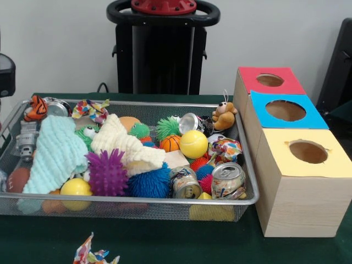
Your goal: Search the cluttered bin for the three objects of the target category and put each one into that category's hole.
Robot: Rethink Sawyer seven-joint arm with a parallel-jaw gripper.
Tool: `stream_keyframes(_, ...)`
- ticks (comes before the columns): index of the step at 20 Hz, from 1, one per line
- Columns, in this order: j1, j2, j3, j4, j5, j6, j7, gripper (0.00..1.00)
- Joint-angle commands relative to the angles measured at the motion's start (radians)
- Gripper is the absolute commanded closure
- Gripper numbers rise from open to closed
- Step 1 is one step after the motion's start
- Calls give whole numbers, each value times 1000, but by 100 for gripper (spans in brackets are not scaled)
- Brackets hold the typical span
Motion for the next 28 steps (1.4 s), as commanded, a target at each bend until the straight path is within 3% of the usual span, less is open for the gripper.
stream_keyframes(1,4,16,-3,-21,-47,121,-87,100)
stream_keyframes(14,5,17,23,-10,-32,85,-95,100)
stream_keyframes(15,3,15,26,-4,-33,73,-97,0)
stream_keyframes(24,-22,41,100,6,11,37,-115,0)
stream_keyframes(28,13,60,74,-36,16,72,-48,0)
